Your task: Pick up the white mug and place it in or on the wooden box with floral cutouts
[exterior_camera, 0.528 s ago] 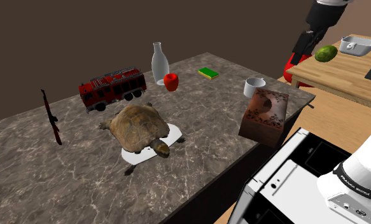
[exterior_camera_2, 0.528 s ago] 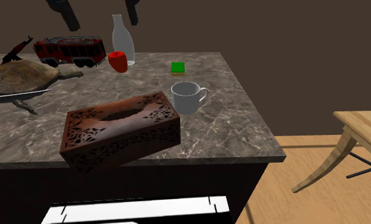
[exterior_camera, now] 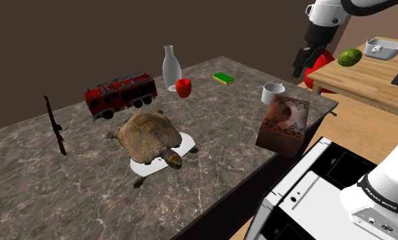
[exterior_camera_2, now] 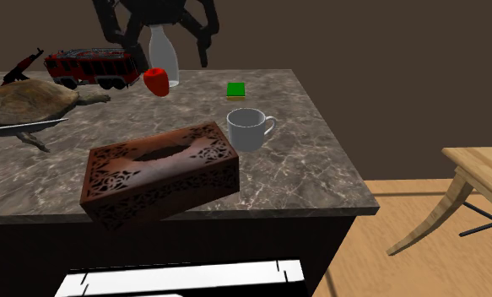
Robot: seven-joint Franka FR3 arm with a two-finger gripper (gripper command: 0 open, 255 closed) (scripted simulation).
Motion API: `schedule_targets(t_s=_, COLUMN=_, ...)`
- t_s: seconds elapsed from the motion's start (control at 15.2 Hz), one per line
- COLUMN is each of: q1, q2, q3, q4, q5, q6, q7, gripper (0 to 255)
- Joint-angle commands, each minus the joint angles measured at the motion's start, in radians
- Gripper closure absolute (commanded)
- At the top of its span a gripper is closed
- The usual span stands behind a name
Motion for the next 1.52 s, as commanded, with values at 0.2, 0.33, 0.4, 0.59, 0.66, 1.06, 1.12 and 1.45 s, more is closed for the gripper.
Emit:
schedule_targets(t_s=0.2, q1=-0.017, q2=0.162, q3=-0.037, q4=0.005, q5=-0.013, q6=0.152, q7=-0.021, gripper=0)
schedule_targets(t_s=0.33, q1=-0.022, q2=0.233, q3=-0.05, q4=0.018, q5=-0.014, q6=0.207, q7=-0.027, gripper=0)
schedule_targets(t_s=0.4, q1=-0.025, q2=0.27, q3=-0.056, q4=0.027, q5=-0.014, q6=0.233, q7=-0.031, gripper=0)
schedule_targets(t_s=0.59, q1=-0.031, q2=0.382, q3=-0.074, q4=0.06, q5=-0.01, q6=0.308, q7=-0.044, gripper=0)
schedule_targets(t_s=0.66, q1=-0.033, q2=0.42, q3=-0.079, q4=0.074, q5=-0.007, q6=0.33, q7=-0.048, gripper=0)
schedule_targets(t_s=1.06, q1=-0.044, q2=0.622, q3=-0.103, q4=0.166, q5=0.018, q6=0.432, q7=-0.078, gripper=0)
schedule_targets(t_s=1.12, q1=-0.044, q2=0.63, q3=-0.103, q4=0.161, q5=0.019, q6=0.445, q7=-0.079, gripper=0)
schedule_targets(t_s=1.45, q1=-0.046, q2=0.674, q3=-0.105, q4=0.138, q5=0.023, q6=0.511, q7=-0.082, gripper=0)
